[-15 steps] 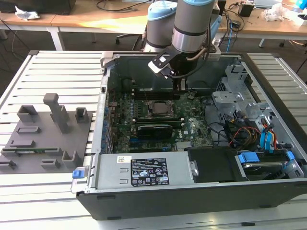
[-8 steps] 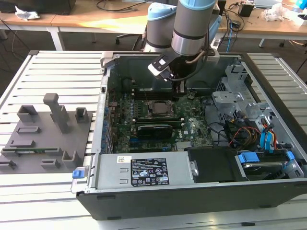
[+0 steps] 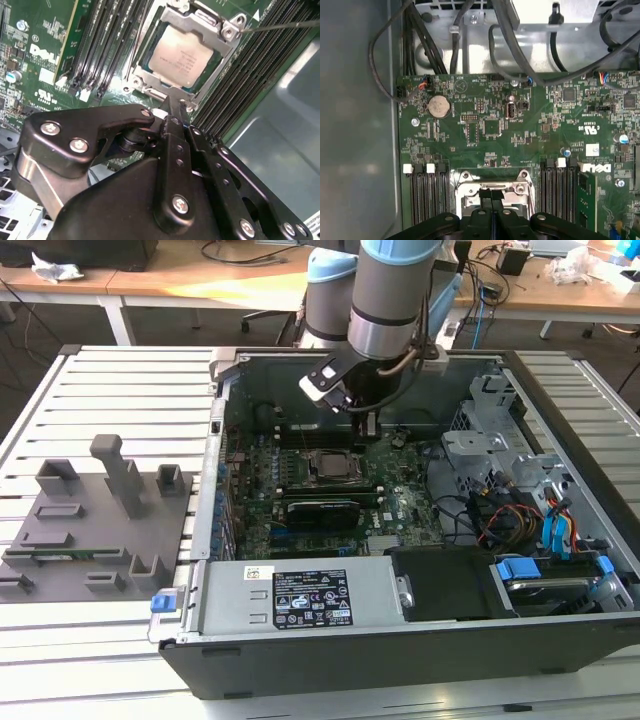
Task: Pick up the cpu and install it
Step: 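Close the cpu cover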
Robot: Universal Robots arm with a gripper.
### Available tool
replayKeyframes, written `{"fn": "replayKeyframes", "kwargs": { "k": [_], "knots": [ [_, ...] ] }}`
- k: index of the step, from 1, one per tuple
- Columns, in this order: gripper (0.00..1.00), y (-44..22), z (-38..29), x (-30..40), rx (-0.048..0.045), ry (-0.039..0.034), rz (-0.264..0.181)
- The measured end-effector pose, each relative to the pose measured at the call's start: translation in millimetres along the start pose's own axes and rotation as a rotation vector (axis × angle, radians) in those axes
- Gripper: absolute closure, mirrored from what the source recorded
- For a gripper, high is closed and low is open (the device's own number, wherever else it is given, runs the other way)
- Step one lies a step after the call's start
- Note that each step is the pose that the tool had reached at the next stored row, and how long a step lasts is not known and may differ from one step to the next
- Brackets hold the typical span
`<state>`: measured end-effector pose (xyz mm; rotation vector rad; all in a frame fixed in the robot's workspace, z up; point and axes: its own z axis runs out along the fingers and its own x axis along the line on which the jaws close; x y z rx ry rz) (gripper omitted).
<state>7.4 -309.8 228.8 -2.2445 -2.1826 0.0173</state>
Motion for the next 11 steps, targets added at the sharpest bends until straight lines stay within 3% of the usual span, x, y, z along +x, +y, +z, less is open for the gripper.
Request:
{"fn": "replayKeyframes", "kwargs": {
  "k": [6,11],
  "knots": [
    [0.89,-1.4,0.4,-0.3,-0.0005,0.0004,0.0],
    [0.89,-12.3,0.4,-6.6,-0.0024,0.0002,0.0]
  ]
}}
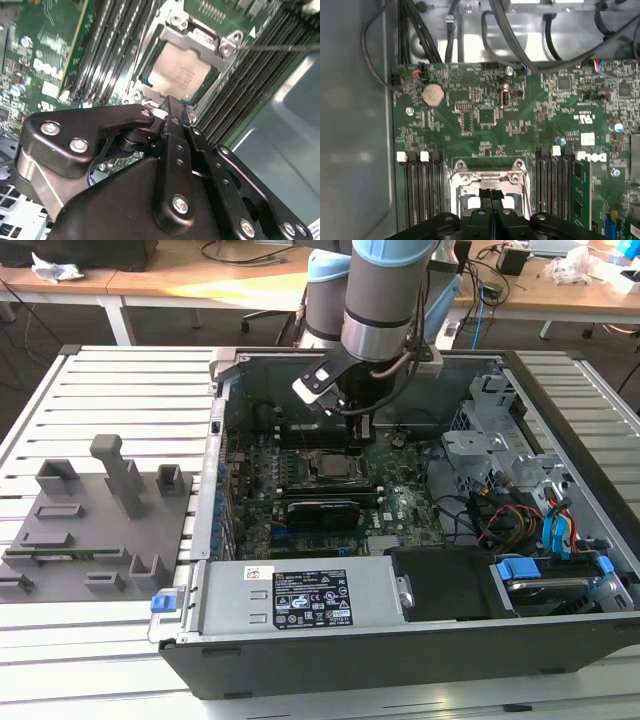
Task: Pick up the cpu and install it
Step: 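Close the cpu cover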
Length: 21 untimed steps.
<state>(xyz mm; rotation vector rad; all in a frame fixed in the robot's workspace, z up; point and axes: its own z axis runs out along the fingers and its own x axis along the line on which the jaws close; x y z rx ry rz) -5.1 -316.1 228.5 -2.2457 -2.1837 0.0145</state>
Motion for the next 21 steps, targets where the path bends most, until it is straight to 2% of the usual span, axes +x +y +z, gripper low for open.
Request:
{"fn": "replayKeyframes", "kwargs": {
  "k": [2,6,9,12,15,21],
  "knots": [
    [0.89,-4.2,0.1,-1.0,-0.001,0.0002,0.0],
    [0.89,-4.5,0.0,-1.1,-0.0011,0.0,0.0],
    [0.89,-4.5,0.0,-1.2,-0.001,-0.0004,-0.027],
    [0.89,-4.5,0.0,-1.2,-0.0011,-0.0011,-0.085],
    [0.89,-4.5,0.0,-1.1,-0.0011,-0.0021,-0.17],
    [0.89,-4.5,0.0,-1.2,-0.0011,-0.0037,-0.289]
  ]
}}
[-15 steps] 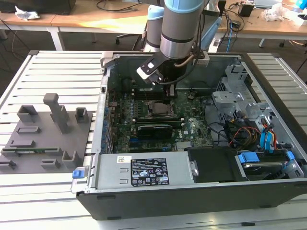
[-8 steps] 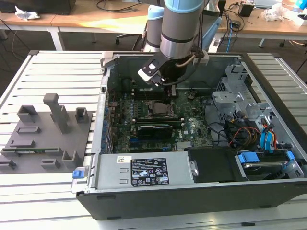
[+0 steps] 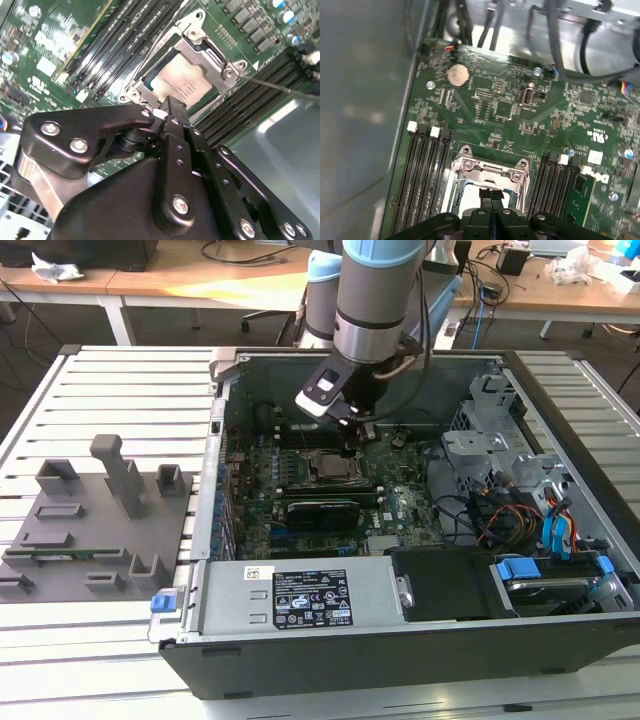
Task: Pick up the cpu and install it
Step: 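Close the cpu cover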
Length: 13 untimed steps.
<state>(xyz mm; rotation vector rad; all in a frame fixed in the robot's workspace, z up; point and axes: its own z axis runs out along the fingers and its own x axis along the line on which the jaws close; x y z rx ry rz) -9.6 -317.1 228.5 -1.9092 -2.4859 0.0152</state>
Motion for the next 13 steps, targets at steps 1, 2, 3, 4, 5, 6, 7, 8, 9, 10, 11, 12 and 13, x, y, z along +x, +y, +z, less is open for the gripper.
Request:
{"fn": "replayKeyframes", "kwargs": {
  "k": [1,2,3,4,5,6,7,8,9,10,11,12,13],
  "knots": [
    [0.89,0.0,0.0,0.0,0.0,-0.0004,-0.033],
    [0.89,0.0,0.0,0.0,0.0,-0.0006,-0.059],
    [0.89,0.0,0.0,0.0,0.0,-0.0009,-0.076],
    [0.89,0.0,0.0,0.0,0.0,-0.0014,-0.115],
    [0.89,0.0,0.0,0.0,-0.0001,-0.0017,-0.138],
    [0.89,0.0,0.0,0.0,0.0,-0.0021,-0.175],
    [0.89,0.0,0.0,0.0,0.0,-0.0023,-0.193],
    [0.89,0.0,0.0,0.0,0.0,-0.0026,-0.215],
    [0.89,0.0,0.0,0.0,-0.0001,-0.0028,-0.23],
    [0.89,0.0,0.0,0.0,-0.0001,-0.003,-0.25],
    [0.89,0.0,0.0,0.0,-0.0001,-0.0034,-0.282],
    [0.89,0.0,0.0,0.0,-0.0001,-0.0037,-0.301],
    [0.89,0.0,0.0,0.0,-0.0001,-0.0039,-0.324]
  ]
}}
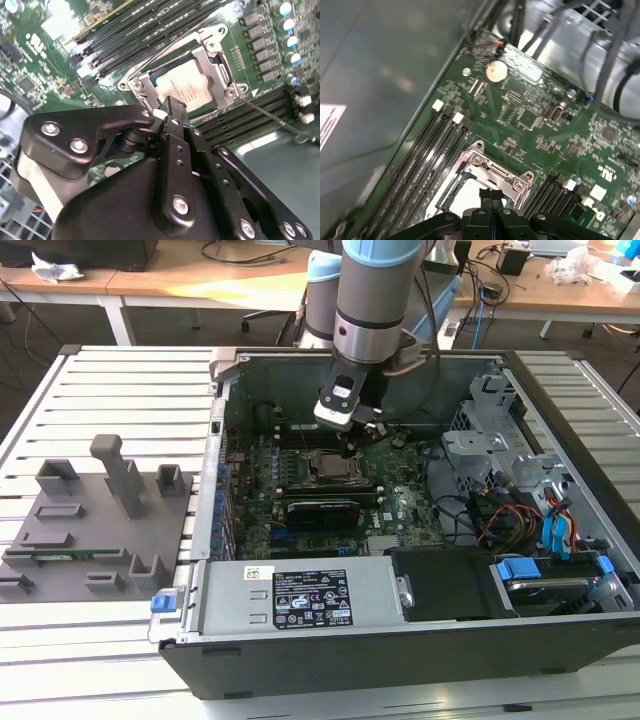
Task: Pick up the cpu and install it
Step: 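Close the cpu cover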
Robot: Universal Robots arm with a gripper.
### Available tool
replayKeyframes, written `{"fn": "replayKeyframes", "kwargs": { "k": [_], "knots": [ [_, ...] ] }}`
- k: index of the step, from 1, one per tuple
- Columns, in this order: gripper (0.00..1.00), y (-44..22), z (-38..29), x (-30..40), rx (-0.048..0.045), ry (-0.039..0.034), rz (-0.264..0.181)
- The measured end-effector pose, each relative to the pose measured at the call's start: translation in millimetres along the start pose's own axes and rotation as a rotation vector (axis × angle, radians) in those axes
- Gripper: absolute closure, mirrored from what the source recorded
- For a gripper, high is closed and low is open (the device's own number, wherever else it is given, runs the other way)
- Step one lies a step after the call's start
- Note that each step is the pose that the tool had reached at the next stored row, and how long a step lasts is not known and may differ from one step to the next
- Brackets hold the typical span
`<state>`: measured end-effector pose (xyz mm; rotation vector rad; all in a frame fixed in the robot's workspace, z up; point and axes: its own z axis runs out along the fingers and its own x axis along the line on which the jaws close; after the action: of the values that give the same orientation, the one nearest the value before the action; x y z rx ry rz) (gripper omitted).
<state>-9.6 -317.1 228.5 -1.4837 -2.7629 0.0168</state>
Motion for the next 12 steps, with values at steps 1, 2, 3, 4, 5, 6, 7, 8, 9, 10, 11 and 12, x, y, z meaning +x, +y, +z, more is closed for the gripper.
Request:
{"fn": "replayKeyframes", "kwargs": {
  "k": [1,2,3,4,5,6,7,8,9,10,11,12],
  "knots": [
    [0.89,0.0,0.0,0.0,0.0,-0.0002,-0.019],
    [0.89,0.0,0.0,0.0,0.0,-0.0005,-0.04],
    [0.89,0.0,0.0,0.0,0.0,-0.0007,-0.061],
    [0.89,0.0,0.0,0.0,0.0,-0.0009,-0.079],
    [0.89,0.0,0.0,0.0,-0.0001,-0.0012,-0.098],
    [0.89,0.0,0.0,0.0,0.0,-0.0014,-0.119],
    [0.89,0.0,0.0,0.0,-0.0001,-0.0019,-0.156],
    [0.89,0.0,0.0,0.0,0.0,-0.0021,-0.174],
    [0.89,0.0,0.0,0.0,0.0,-0.0023,-0.193],
    [0.89,0.0,0.0,0.0,-0.0001,-0.0027,-0.223],
    [0.89,0.0,0.0,0.0,-0.0001,-0.003,-0.25],
    [0.89,0.0,0.0,0.0,-0.0001,-0.0032,-0.265]
  ]
}}
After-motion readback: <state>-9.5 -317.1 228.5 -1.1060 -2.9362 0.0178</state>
